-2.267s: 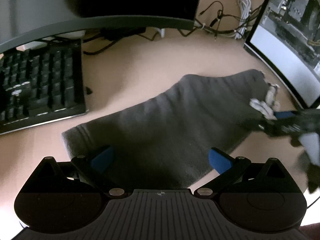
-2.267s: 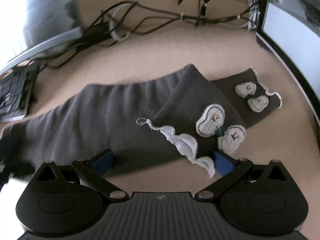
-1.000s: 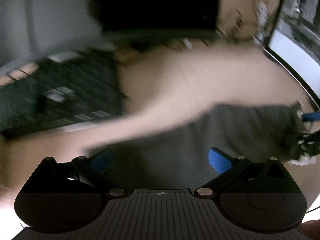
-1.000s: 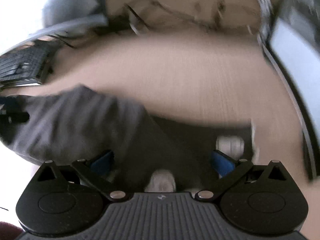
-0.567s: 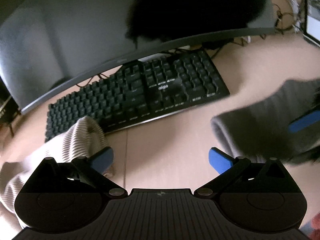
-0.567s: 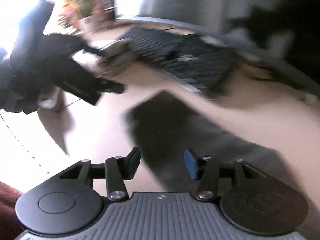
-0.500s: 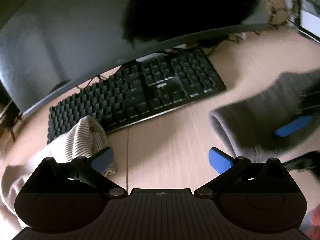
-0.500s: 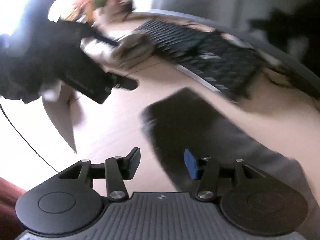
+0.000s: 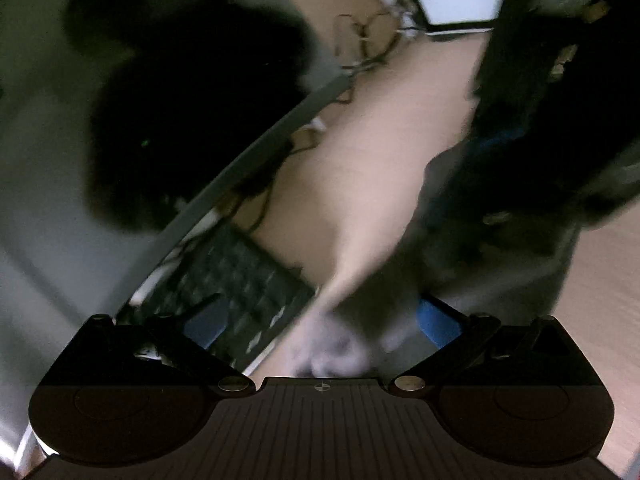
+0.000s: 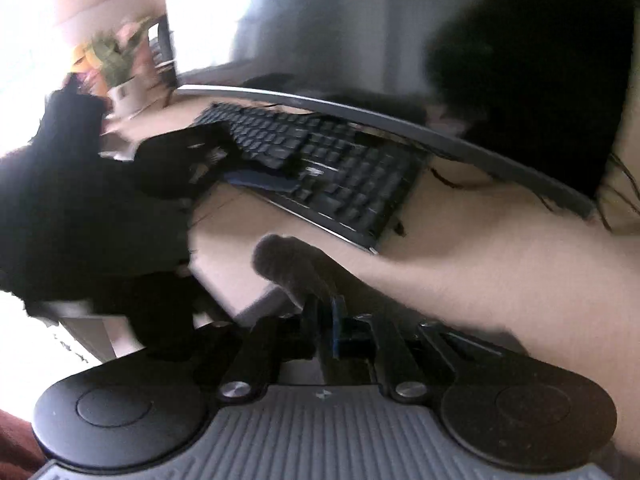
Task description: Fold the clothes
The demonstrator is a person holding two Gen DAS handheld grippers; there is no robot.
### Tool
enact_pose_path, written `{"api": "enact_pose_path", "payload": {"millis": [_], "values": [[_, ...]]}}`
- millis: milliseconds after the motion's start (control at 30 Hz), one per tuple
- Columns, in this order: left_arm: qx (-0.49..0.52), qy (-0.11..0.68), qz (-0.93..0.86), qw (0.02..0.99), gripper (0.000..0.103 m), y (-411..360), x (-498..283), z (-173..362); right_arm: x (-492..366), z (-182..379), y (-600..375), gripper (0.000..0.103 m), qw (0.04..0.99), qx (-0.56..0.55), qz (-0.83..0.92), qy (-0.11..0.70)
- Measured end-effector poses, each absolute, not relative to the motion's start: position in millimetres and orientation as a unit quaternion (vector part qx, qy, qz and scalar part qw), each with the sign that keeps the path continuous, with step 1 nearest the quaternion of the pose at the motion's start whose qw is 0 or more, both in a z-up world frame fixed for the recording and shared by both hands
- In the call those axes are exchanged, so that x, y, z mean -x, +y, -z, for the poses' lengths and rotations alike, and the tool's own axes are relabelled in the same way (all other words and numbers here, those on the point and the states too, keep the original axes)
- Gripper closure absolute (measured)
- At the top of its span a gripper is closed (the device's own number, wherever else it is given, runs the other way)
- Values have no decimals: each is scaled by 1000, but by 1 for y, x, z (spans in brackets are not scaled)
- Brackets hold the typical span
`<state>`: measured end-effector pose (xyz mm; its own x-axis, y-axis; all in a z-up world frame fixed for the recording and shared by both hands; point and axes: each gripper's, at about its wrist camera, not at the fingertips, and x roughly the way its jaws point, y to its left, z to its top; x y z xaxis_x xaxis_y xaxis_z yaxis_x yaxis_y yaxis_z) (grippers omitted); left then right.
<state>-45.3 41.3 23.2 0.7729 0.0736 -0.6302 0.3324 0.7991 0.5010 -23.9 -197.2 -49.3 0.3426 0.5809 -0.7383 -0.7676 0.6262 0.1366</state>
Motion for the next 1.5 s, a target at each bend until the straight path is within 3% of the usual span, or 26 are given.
{"api": "enact_pose_path", "payload": {"millis": [33,67,100,267,567,600,667,700,767,833,867,967,1000,1133,1267,1333,1500], "values": [[-316,331,85,885,30,38,40,-21,26,51,-211,76,822,125,-387,398],[-306,341,94,884,51,38,38,-21,28,54,-224,46,833,133,-358,401],[-295,351,103,883,54,38,36,-21,30,56,-238,26,842,140,-328,404],[-202,366,89,904,68,50,34,-26,39,66,-306,17,878,172,-176,410],[-151,383,69,909,69,54,21,-37,30,106,-301,18,864,227,-216,394],[-152,383,65,909,69,53,21,-38,24,110,-297,28,862,238,-224,388],[-148,384,60,909,73,53,25,-42,8,103,-295,71,857,237,-230,395],[-138,385,62,910,73,54,27,-46,-5,90,-298,75,855,211,-234,411],[-103,383,73,915,73,66,20,-57,-42,69,-315,80,860,129,-236,434],[-72,369,35,926,66,79,4,-72,-91,34,-332,80,892,106,-180,400],[-52,362,4,931,56,89,-6,-79,-113,19,-337,75,913,108,-136,370],[32,347,-111,931,28,127,-28,-96,-153,-23,-350,46,952,82,-56,291],[46,340,-146,928,30,135,-27,-98,-154,-34,-353,39,957,69,-57,274],[56,334,-168,926,30,128,-13,-99,-120,-36,-338,34,949,69,-123,282],[31,379,-54,924,14,68,-1,-75,-88,-9,-313,34,899,49,-244,359],[13,408,-14,913,12,38,-4,-52,-72,11,-297,34,880,57,-269,387],[25,484,-15,875,19,12,-19,-4,-80,60,-305,36,855,54,-267,440]]}}
